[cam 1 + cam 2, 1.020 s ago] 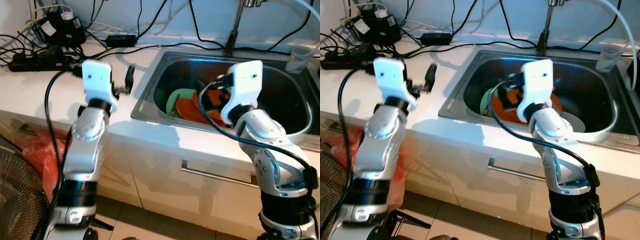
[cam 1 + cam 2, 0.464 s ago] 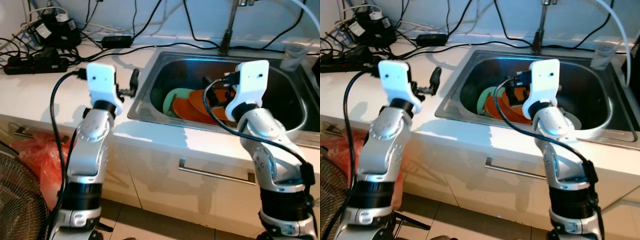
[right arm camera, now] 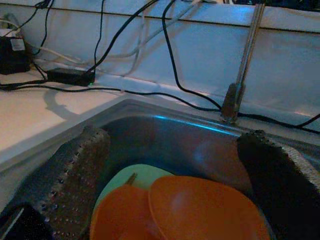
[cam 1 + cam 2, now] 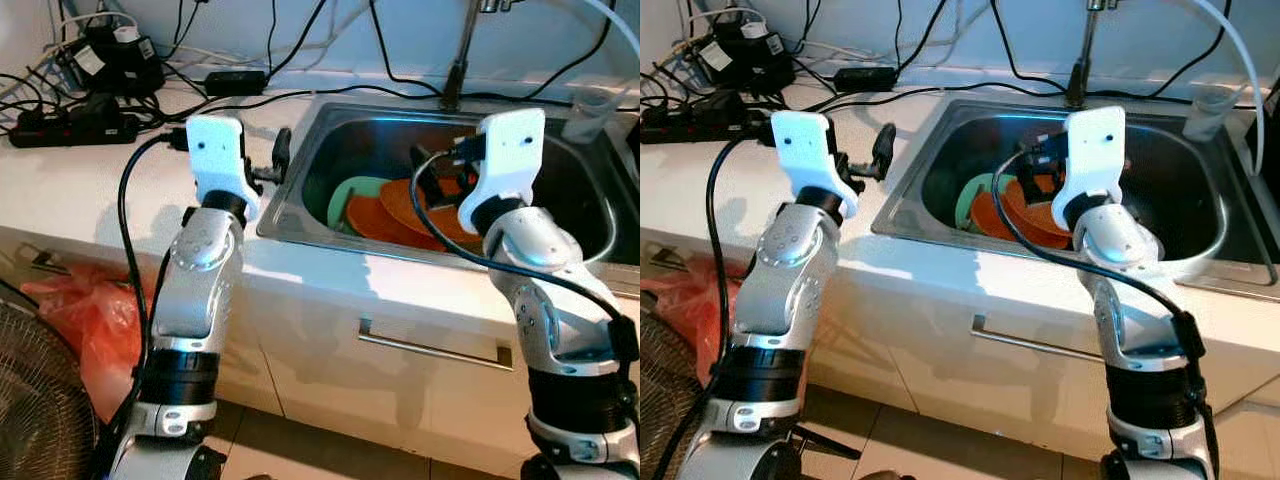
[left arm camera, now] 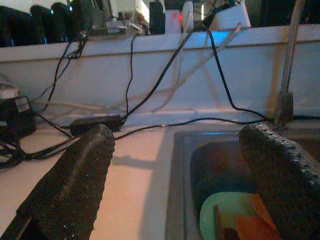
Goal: Kitchen organization
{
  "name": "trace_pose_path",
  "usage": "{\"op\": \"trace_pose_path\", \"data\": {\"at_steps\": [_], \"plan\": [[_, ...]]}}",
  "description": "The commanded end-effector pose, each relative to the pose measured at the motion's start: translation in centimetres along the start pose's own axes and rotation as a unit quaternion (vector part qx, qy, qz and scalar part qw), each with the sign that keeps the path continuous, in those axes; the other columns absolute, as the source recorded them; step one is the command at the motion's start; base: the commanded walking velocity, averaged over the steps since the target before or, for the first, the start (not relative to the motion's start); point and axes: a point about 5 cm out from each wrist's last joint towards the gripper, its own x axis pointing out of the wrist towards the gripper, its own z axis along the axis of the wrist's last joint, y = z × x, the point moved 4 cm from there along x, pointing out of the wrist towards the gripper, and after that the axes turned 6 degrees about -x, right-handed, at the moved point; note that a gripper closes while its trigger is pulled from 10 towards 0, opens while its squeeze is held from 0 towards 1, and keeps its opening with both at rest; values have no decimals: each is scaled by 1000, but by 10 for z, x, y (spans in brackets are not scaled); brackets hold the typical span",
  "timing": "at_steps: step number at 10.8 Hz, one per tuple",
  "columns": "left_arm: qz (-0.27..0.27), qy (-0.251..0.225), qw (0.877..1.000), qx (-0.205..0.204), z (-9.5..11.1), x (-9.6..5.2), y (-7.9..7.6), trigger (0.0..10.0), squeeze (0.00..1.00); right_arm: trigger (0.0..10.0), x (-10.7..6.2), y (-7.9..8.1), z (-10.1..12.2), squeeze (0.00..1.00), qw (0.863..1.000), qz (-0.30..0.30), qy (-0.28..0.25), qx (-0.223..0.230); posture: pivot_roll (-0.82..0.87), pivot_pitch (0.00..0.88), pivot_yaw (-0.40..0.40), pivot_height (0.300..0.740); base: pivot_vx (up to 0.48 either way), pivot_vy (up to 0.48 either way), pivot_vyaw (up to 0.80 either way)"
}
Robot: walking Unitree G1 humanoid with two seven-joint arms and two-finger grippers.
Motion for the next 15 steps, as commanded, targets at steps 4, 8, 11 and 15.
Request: {"op": "trace_pose_path", "data": {"at_steps": [4,8,11,15], "plan": [[5,2,1000,-1,-1,5,3,10000,0,10000,2,-1,4,0,1000,-1,-6,-6,-52,0,72,740,0,-124,0],[6,5,1000,2,-5,7,4,10000,0,10000,4,-1,5,0,1000,-1,-8,-9,-56,0,70,740,0,-257,0],[6,2,1000,4,-4,7,4,10000,0,10000,2,-3,3,0,1000,-2,-6,-17,-58,0,68,740,0,-269,0],[15,20,1000,5,-17,4,9,10000,0,10000,-7,-2,-11,0,1000,4,12,-23,-56,0,63,740,0,0,0]]}}
